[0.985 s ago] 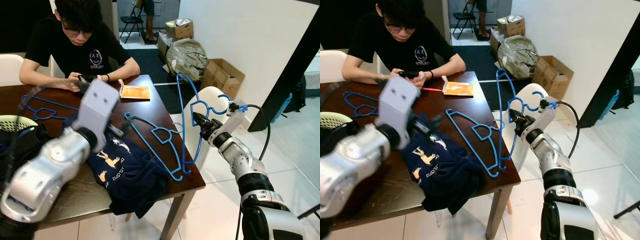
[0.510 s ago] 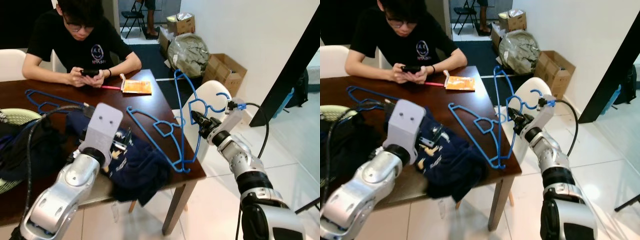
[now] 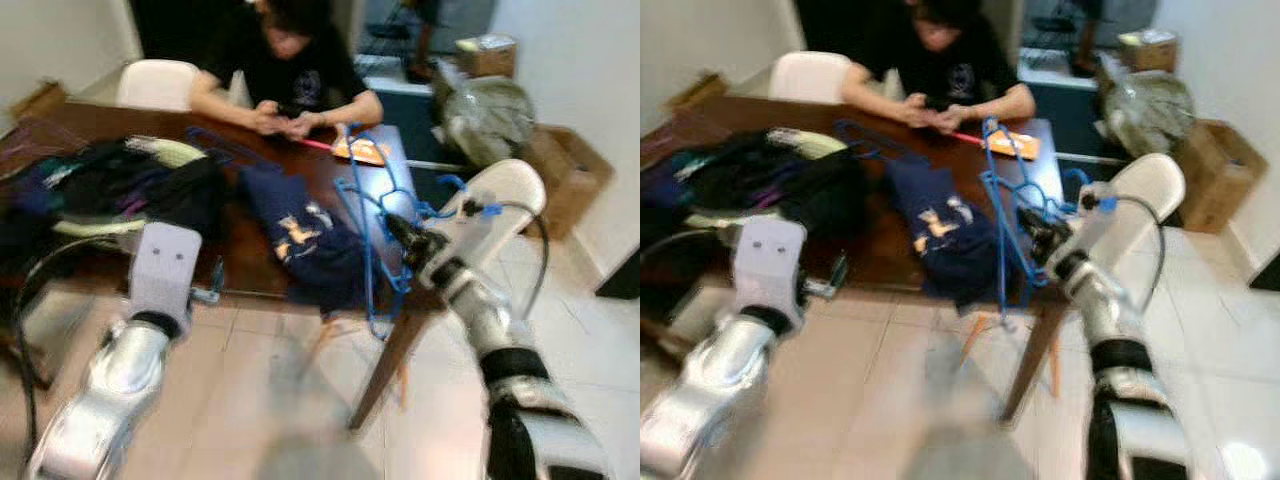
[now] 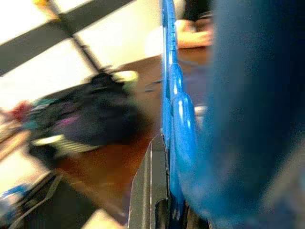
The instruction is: Hang hanger
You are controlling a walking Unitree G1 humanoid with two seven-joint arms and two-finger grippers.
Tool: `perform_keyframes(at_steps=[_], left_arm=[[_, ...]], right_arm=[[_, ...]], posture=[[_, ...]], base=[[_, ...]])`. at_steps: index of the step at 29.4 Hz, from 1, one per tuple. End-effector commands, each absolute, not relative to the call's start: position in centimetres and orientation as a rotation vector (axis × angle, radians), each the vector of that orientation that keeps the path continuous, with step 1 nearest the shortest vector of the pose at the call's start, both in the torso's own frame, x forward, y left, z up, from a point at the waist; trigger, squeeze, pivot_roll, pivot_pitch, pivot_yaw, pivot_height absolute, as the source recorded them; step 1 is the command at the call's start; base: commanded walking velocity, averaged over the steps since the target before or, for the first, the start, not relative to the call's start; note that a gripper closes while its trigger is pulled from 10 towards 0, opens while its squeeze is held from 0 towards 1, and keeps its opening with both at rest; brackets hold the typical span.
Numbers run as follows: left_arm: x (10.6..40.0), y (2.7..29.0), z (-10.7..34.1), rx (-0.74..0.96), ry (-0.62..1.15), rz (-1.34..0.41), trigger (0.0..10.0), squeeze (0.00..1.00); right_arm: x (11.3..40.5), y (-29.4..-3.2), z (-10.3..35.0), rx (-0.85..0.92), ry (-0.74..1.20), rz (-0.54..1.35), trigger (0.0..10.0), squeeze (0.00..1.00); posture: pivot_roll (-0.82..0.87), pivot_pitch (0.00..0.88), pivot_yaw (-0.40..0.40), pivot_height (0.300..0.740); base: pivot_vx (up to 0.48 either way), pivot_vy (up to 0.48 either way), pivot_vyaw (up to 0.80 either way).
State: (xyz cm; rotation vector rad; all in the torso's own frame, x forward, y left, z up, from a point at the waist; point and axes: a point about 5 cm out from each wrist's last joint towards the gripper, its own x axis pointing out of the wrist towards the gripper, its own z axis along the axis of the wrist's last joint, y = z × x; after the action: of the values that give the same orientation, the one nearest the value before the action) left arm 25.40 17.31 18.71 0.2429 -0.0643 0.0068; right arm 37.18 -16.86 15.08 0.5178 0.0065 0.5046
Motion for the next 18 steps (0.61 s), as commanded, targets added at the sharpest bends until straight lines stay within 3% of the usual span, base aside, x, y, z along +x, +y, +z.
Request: perform_keyframes(at_steps=[1, 5, 13, 18], left_arm=[[25.4, 16.3, 18.8, 0.224, -0.080, -0.061, 10.0, 0.00], [25.5, 15.8, 18.1, 0.152, -0.077, -0.113, 10.0, 0.00], [26.6, 18.7, 17.5, 0.103, -0.083, -0.025, 10.0, 0.00], [27.8, 19.8, 19.1, 0.086, -0.150, -0.049, 10.0, 0.00]], right_arm=[[37.4, -17.4, 15.3, 0.532, 0.007, 0.471, 10.0, 0.00], [37.4, -17.5, 15.2, 0.544, 0.011, 0.458, 10.0, 0.00], [37.3, -17.9, 15.2, 0.564, -0.012, 0.431, 10.0, 0.00], [37.6, -19.8, 14.8, 0.631, -0.016, 0.267, 10.0, 0.00]], posture=[[0.13, 0.014, -0.077, 0.740], [0.13, 0.000, -0.078, 0.740], [0.13, 0.000, -0.083, 0.740], [0.12, 0.000, -0.077, 0.740]], base=[[0.000, 0.000, 0.00], [0.000, -0.326, 0.00], [0.000, -0.480, 0.00], [0.000, -0.480, 0.00]])
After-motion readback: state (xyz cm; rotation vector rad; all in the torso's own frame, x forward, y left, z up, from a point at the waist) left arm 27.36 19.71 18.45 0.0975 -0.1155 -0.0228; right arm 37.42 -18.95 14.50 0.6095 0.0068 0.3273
